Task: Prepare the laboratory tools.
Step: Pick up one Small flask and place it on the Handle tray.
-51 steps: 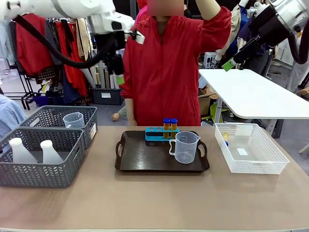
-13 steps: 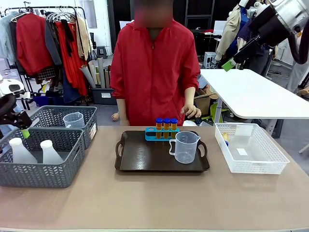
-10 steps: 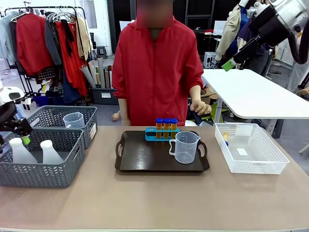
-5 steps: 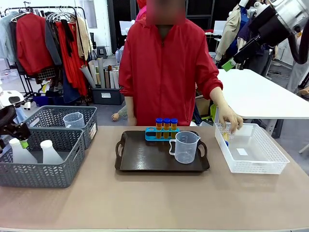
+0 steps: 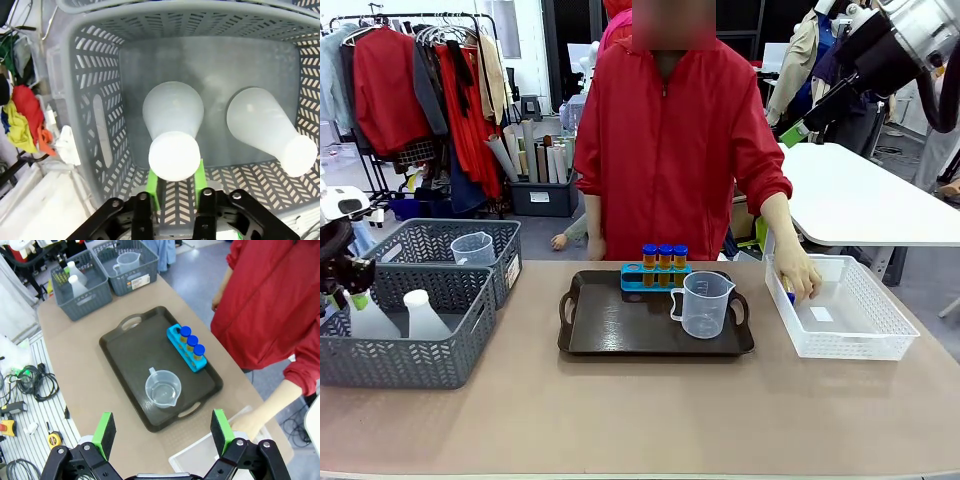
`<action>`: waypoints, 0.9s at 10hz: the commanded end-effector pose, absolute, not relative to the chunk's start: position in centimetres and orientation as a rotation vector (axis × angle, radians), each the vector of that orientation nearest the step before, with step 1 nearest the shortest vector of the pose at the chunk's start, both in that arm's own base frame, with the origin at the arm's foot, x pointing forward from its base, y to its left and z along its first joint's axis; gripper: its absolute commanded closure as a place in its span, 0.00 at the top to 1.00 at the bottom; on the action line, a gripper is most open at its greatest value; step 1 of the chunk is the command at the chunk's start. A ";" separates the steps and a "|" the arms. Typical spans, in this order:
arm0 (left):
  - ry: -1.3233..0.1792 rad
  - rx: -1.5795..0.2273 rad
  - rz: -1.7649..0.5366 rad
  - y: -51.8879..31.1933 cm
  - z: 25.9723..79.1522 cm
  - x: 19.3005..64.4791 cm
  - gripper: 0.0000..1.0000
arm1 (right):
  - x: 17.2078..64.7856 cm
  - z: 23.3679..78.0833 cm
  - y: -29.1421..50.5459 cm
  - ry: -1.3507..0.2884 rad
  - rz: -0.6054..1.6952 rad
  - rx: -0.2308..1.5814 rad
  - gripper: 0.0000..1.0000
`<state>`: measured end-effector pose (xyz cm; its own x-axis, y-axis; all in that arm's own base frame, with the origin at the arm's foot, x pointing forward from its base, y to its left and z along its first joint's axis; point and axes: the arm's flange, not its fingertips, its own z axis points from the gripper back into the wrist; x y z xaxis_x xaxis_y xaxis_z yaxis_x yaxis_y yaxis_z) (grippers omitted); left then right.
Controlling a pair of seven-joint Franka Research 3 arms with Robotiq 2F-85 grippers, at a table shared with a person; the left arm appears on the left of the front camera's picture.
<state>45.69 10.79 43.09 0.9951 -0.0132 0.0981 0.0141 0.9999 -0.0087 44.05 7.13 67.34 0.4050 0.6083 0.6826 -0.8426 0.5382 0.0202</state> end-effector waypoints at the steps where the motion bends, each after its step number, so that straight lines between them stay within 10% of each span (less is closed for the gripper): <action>1: -0.113 0.003 -0.025 11.3 42.5 45.3 0.00 | 44.1 67.5 7.1 -0.681 0.953 0.400 1.00; 5: -0.109 0.006 -0.020 11.4 42.5 45.5 0.00 | 44.1 67.5 7.1 -0.681 0.953 0.400 1.00; 9: -0.081 0.006 0.011 11.6 43.1 46.4 0.79 | 44.1 67.5 7.1 -0.681 0.953 0.400 1.00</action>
<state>45.84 11.25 42.75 0.9959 -0.0023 0.0902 0.0032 1.0000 -0.0090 44.05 7.13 67.34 0.4050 0.6083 0.6826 -0.8426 0.5382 0.0202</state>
